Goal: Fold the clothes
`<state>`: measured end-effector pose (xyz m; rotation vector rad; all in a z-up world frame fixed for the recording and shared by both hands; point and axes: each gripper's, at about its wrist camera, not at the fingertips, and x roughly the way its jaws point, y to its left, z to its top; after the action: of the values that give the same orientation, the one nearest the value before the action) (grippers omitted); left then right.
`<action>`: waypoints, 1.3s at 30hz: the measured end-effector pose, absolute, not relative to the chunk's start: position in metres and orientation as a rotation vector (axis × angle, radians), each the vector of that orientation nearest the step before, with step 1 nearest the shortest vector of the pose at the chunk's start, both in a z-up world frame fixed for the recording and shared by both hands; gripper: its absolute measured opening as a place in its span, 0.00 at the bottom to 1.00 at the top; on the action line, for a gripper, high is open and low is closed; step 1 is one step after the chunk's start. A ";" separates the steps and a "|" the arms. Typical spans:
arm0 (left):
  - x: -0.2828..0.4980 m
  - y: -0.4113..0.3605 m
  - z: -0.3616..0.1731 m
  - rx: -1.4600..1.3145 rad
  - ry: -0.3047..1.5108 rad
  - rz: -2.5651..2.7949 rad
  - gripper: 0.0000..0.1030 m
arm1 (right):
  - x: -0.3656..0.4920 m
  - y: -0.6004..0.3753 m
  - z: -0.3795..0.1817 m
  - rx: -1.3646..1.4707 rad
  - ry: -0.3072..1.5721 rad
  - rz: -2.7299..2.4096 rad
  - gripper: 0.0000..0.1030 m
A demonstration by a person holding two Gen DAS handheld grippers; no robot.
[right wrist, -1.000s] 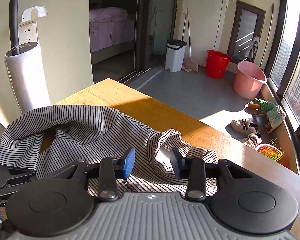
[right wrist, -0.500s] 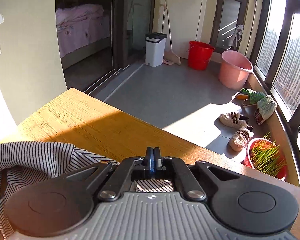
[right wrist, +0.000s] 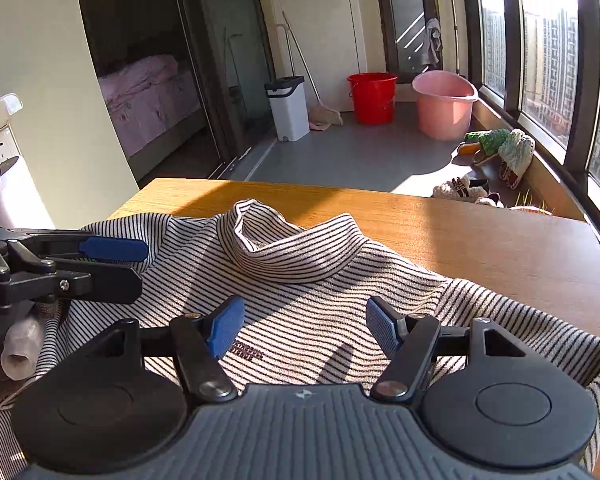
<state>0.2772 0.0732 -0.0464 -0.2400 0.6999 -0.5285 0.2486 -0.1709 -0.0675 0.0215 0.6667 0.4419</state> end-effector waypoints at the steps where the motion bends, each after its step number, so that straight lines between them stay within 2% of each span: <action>1: 0.283 0.079 -0.051 -0.248 0.714 -0.502 1.00 | 0.249 -0.175 -0.073 0.048 0.678 0.438 0.66; 5: 0.291 0.099 -0.054 -0.300 0.716 -0.479 1.00 | 0.249 -0.189 -0.092 0.126 0.711 0.427 0.68; 7: 0.295 0.103 -0.054 -0.296 0.708 -0.450 1.00 | 0.248 -0.188 -0.093 0.113 0.708 0.434 0.73; 10: 0.301 0.113 -0.053 -0.348 0.698 -0.430 1.00 | 0.248 -0.178 -0.092 0.052 0.723 0.438 0.86; 11: 0.297 0.111 -0.050 -0.335 0.694 -0.424 1.00 | 0.248 -0.175 -0.092 0.031 0.728 0.439 0.96; 12: 0.290 0.108 -0.046 -0.312 0.690 -0.417 1.00 | 0.249 -0.172 -0.092 0.010 0.733 0.440 1.00; 19: 0.216 0.081 -0.023 -0.243 0.674 -0.494 1.00 | 0.249 -0.148 -0.091 -0.137 0.768 0.448 1.00; 24: 0.168 0.065 -0.048 -0.308 0.747 -0.630 1.00 | 0.249 -0.139 -0.092 -0.177 0.772 0.435 1.00; 26: 0.154 0.056 -0.055 -0.257 0.698 -0.611 1.00 | 0.248 -0.139 -0.091 -0.176 0.766 0.427 1.00; 28: 0.146 0.046 -0.055 -0.200 0.684 -0.588 1.00 | 0.240 -0.141 -0.084 -0.184 0.732 0.388 0.96; 29: 0.145 0.043 -0.054 -0.192 0.685 -0.575 1.00 | 0.236 -0.141 -0.080 -0.188 0.715 0.368 0.90; 32: 0.139 0.034 -0.055 -0.183 0.685 -0.550 1.00 | 0.205 -0.157 -0.055 -0.184 0.608 0.339 0.87; 34: 0.137 0.030 -0.055 -0.185 0.683 -0.549 1.00 | 0.180 -0.165 -0.041 -0.207 0.561 0.325 0.66; 35: 0.137 0.031 -0.056 -0.190 0.683 -0.552 1.00 | 0.166 -0.170 -0.038 -0.211 0.577 0.337 0.37; 36: 0.138 0.031 -0.056 -0.195 0.683 -0.554 1.00 | 0.152 -0.174 -0.035 -0.214 0.596 0.352 0.27; 39: 0.140 0.031 -0.057 -0.211 0.682 -0.562 1.00 | 0.109 -0.181 -0.035 -0.267 0.636 0.404 0.28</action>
<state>0.1397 0.0313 -0.0568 -0.2110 0.6820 -0.5620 0.1092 -0.1806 -0.0352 -0.2674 0.6360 0.4037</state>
